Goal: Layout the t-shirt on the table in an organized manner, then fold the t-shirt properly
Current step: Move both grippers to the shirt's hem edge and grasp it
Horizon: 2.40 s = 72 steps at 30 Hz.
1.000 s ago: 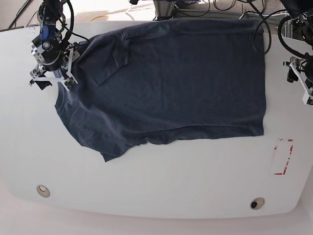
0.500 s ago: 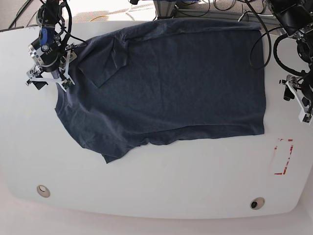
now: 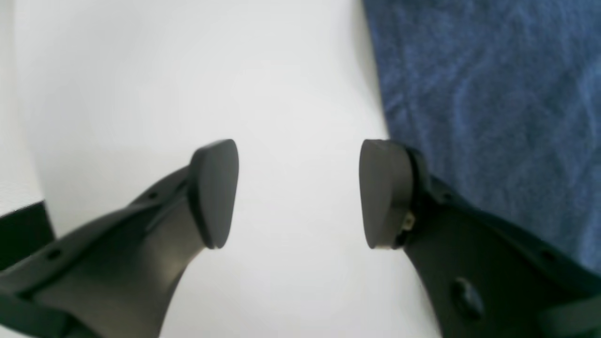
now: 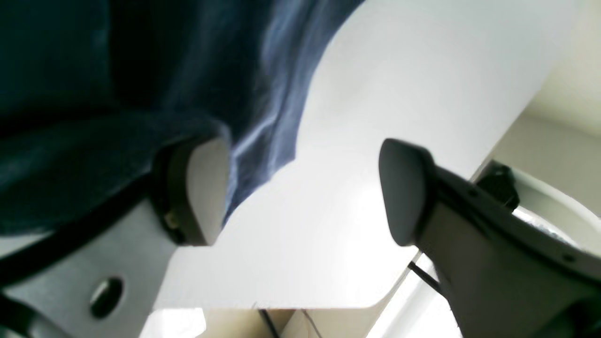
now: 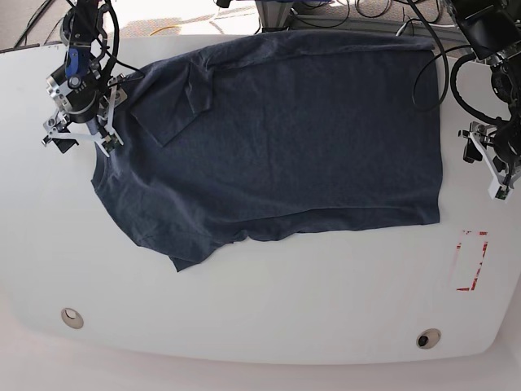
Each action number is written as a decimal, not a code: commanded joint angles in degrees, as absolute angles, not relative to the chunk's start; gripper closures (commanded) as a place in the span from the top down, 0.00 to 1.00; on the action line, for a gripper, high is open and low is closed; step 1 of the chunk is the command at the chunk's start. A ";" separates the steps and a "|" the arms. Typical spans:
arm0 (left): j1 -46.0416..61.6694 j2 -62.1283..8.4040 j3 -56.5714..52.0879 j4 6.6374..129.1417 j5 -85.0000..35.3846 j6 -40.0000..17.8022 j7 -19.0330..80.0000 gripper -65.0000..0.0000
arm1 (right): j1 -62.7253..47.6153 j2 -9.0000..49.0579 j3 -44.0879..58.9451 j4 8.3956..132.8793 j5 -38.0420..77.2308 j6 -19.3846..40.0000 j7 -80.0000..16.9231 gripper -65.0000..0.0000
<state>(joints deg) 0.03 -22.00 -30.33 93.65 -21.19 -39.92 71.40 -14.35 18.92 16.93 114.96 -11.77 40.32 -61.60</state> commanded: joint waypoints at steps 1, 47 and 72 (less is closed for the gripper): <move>-0.92 -22.37 -29.23 94.46 -22.02 -40.00 69.93 0.59 | -10.33 20.00 17.27 114.15 -12.26 40.00 -61.23 0.73; -20.18 -15.34 -16.66 64.22 -9.98 -30.02 39.52 0.59 | 30.37 13.14 17.45 54.73 -11.65 40.00 -32.57 0.73; -27.38 -16.31 -9.36 44.88 -9.98 -30.02 30.81 0.59 | 29.23 15.52 17.54 45.05 -11.65 40.00 -23.08 0.61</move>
